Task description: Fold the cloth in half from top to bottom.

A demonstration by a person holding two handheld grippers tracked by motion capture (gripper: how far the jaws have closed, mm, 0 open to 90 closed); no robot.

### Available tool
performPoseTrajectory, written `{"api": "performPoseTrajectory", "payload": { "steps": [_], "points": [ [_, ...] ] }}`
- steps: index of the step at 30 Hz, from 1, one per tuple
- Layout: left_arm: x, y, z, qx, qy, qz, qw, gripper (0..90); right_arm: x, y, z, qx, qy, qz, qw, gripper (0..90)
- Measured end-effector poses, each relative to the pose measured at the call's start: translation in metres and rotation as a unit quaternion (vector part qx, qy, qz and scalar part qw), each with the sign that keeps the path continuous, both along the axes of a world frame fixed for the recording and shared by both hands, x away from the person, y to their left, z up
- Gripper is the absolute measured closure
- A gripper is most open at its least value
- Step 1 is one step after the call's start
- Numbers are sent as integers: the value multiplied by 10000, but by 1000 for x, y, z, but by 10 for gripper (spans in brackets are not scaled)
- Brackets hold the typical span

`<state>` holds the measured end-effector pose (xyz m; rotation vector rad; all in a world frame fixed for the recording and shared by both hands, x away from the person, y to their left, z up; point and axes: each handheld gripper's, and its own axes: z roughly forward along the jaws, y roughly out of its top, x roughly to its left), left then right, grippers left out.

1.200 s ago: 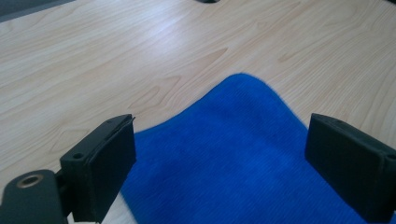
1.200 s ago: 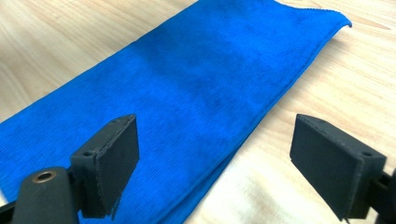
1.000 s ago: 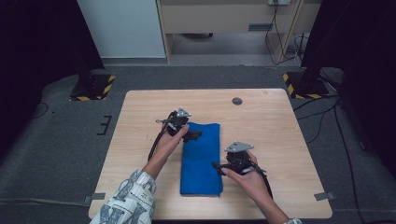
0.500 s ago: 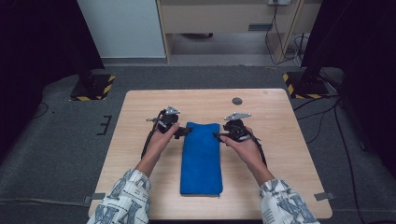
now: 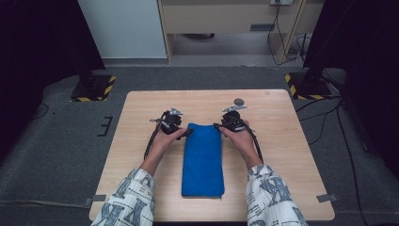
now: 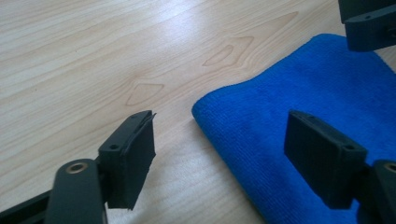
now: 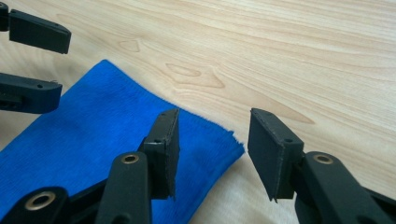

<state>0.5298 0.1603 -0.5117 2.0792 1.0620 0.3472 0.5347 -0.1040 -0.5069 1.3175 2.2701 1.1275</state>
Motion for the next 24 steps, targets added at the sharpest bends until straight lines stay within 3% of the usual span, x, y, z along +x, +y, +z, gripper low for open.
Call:
{"api": "performPoseTrajectory", "payload": {
  "steps": [1, 7, 14, 18, 24],
  "points": [
    [2, -1, -4, -39, 23, 36, 10000, 294, 5, 1, -3, -93, 28, -4, 10000, 525],
    [4, -1, -13, 38, 154, -14, 9999, 351, 11, 6, -14, -116, 211, 21, 9997, 496],
    [6, -2, -17, -11, 75, 85, 9999, 423, 15, 9, -22, -165, 301, -82, 9994, 484],
    [6, -4, -19, 24, 68, 80, 9999, 495, 15, 13, -22, -171, 285, -40, 9994, 557],
    [3, -5, -20, -125, 113, 22, 9999, 674, 13, 16, -22, -145, 349, 34, 9993, 762]
  ]
}}
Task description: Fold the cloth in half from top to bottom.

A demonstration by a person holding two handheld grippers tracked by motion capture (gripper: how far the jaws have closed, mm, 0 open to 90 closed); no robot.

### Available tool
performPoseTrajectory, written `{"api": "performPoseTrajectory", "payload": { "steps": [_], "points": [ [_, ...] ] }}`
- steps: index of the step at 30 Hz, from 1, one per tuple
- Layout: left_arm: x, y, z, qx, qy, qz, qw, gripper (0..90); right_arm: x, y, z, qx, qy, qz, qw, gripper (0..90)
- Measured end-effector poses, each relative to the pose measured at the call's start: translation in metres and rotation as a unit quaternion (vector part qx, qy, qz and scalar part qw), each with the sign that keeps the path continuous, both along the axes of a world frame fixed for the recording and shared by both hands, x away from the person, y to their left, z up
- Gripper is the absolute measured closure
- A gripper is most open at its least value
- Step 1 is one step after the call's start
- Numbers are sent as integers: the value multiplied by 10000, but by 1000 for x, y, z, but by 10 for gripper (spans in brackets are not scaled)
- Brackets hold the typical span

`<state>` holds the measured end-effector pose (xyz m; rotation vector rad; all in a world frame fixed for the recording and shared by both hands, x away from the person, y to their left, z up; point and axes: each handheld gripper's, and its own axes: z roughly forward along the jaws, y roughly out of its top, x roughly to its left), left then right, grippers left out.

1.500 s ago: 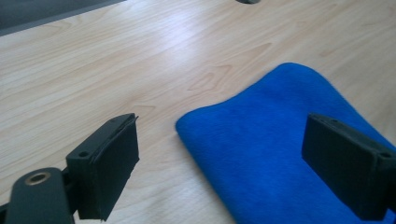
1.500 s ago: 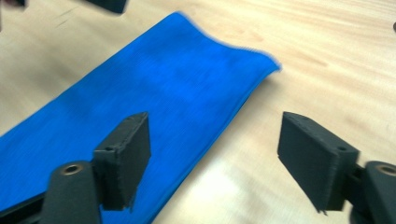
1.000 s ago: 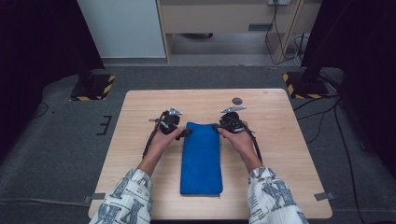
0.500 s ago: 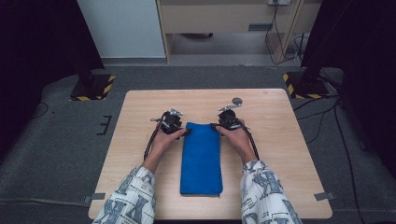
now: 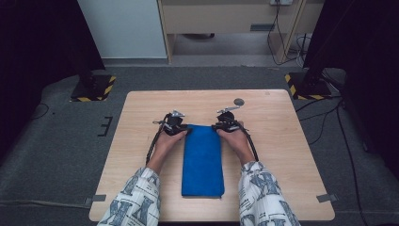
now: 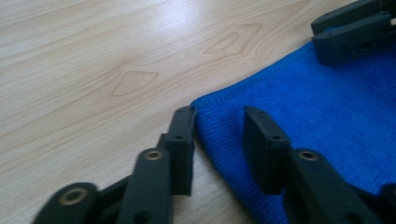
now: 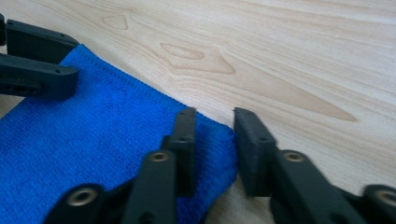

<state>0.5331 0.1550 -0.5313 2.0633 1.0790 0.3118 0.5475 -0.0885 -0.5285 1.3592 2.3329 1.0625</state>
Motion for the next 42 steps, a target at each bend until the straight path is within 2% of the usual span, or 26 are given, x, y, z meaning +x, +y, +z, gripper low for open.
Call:
{"api": "performPoseTrajectory", "payload": {
  "steps": [2, 5, 9, 12, 13, 17, 26, 36, 42],
  "points": [
    [-3, -1, -1, -40, -40, -27, 10000, 723, -1, 0, 0, 52, 76, 19, 10000, 813],
    [-6, -3, -2, -12, -56, -30, 10000, 787, -3, 2, 0, 52, 73, 45, 9999, 844],
    [-8, -6, 0, 62, -99, -70, 9999, 831, -6, 1, 3, 57, 46, 87, 9999, 854],
    [-8, -5, 1, 44, -100, -51, 9999, 852, -7, 1, 5, 71, 14, 113, 9999, 857],
    [-8, -4, 2, -20, -97, -26, 9999, 862, -9, 0, 5, 133, 0, 135, 9998, 859],
    [-10, -4, 9, -85, -165, 2, 9998, 873, -12, 0, 7, 150, -68, 166, 9997, 863],
    [-14, -5, 27, -136, -351, 76, 9993, 877, -12, -3, 22, 291, -232, 237, 9990, 868],
    [-17, 1, 39, -210, -519, 81, 9984, 876, -14, -3, 31, 450, -356, 332, 9978, 868],
    [-19, 1, 44, -159, -558, 93, 9983, 877, -17, -3, 36, 502, -437, 366, 9971, 868]
  ]
}}
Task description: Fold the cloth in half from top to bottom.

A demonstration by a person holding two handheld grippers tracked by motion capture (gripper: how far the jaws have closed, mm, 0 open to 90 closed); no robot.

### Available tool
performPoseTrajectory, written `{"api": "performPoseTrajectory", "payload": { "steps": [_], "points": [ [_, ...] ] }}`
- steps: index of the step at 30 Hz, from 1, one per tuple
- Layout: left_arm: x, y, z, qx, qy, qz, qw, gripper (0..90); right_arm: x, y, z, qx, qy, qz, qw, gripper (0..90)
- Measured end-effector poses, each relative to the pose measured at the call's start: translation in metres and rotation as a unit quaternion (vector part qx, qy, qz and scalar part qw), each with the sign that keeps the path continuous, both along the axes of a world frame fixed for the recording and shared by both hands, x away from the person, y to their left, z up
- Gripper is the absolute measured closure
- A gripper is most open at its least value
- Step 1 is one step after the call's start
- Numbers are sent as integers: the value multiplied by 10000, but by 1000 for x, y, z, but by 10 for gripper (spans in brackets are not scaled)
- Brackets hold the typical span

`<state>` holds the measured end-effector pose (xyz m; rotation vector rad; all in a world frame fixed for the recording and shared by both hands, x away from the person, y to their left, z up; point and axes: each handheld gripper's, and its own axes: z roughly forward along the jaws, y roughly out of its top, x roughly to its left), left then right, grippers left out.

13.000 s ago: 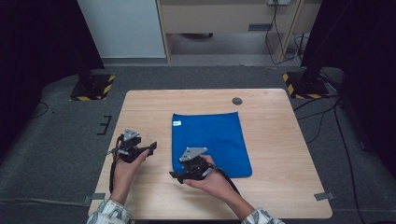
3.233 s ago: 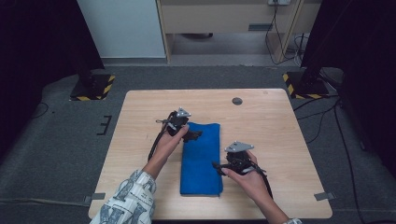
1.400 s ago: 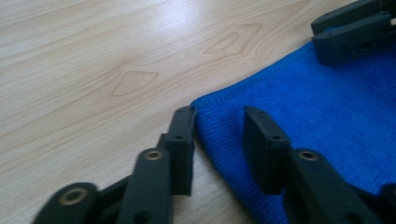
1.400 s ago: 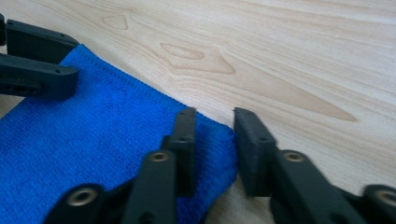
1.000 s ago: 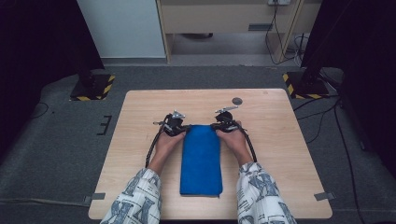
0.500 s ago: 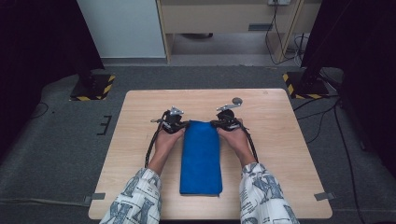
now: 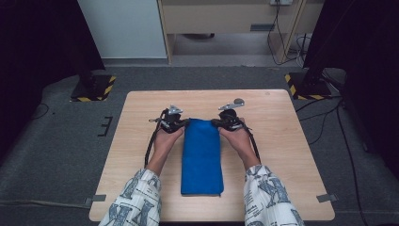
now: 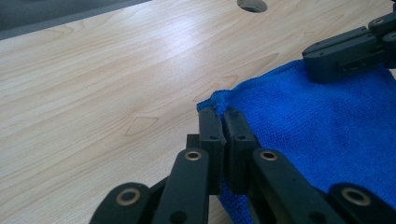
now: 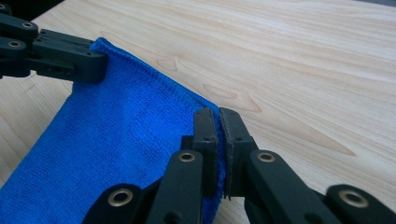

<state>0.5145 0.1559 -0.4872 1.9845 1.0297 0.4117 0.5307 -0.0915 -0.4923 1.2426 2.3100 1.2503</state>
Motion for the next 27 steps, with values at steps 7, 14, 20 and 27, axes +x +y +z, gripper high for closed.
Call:
{"api": "performPoseTrajectory", "payload": {
  "steps": [7, 14, 20, 27],
  "points": [
    [-3, 2, 6, 38, -109, -13, 9999, 877, -2, 0, 4, 32, -104, -7, 9999, 868],
    [-6, 6, 16, -48, -249, -34, 9997, 877, -3, 5, 12, 51, -195, 1, 9998, 868],
    [-4, 9, 26, -137, -349, 38, 9993, 877, -1, 5, 25, 104, -328, 18, 9994, 868],
    [-2, 10, 33, -144, -483, 0, 9987, 877, 2, 4, 33, 134, -464, 25, 9988, 867]
  ]
}}
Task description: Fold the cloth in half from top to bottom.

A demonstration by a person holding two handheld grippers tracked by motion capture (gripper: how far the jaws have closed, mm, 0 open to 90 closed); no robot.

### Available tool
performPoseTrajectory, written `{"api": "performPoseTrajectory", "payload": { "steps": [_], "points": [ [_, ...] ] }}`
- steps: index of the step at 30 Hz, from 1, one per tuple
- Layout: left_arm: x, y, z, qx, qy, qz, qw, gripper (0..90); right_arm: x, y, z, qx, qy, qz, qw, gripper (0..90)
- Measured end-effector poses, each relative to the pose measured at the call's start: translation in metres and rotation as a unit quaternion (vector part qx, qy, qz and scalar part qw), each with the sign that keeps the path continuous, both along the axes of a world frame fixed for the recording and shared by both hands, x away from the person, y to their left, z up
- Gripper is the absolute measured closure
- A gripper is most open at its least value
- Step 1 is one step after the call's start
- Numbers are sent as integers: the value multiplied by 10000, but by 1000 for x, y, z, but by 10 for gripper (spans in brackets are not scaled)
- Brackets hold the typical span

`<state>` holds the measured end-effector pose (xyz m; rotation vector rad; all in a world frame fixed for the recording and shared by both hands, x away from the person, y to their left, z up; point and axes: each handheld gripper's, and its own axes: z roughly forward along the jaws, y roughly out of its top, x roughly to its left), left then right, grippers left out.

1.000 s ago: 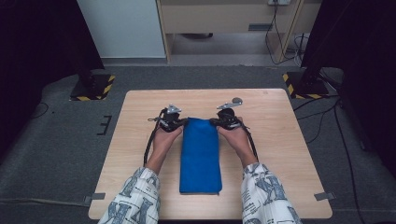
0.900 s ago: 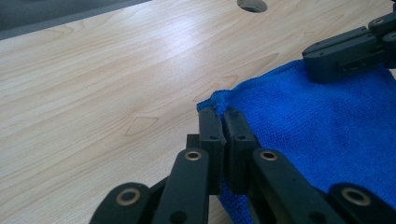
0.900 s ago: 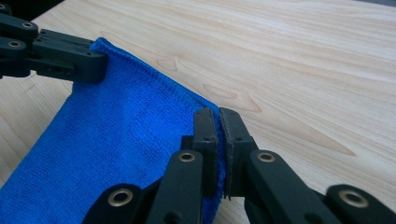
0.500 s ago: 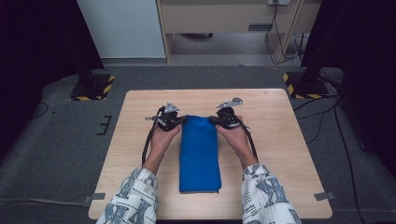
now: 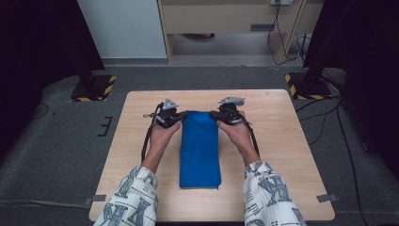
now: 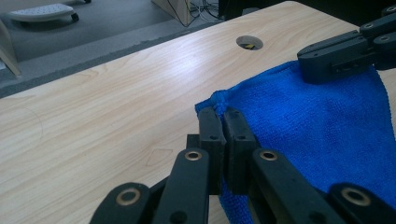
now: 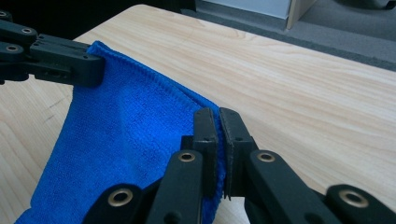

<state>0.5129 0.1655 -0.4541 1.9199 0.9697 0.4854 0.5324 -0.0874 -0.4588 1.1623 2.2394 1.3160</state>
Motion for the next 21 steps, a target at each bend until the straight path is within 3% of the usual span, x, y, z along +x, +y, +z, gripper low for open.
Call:
{"api": "performPoseTrajectory", "payload": {
  "steps": [7, 15, 21],
  "points": [
    [5, 2, 5, -124, -105, 56, 9999, 877, 5, 0, 11, -15, -112, -16, 9999, 867],
    [10, 7, 15, -137, -243, 126, 9995, 877, 17, 5, 21, -13, -246, 14, 9997, 867],
    [9, 11, 14, -49, -207, 39, 9998, 877, 17, 9, 24, 58, -304, 46, 9995, 866]
  ]
}}
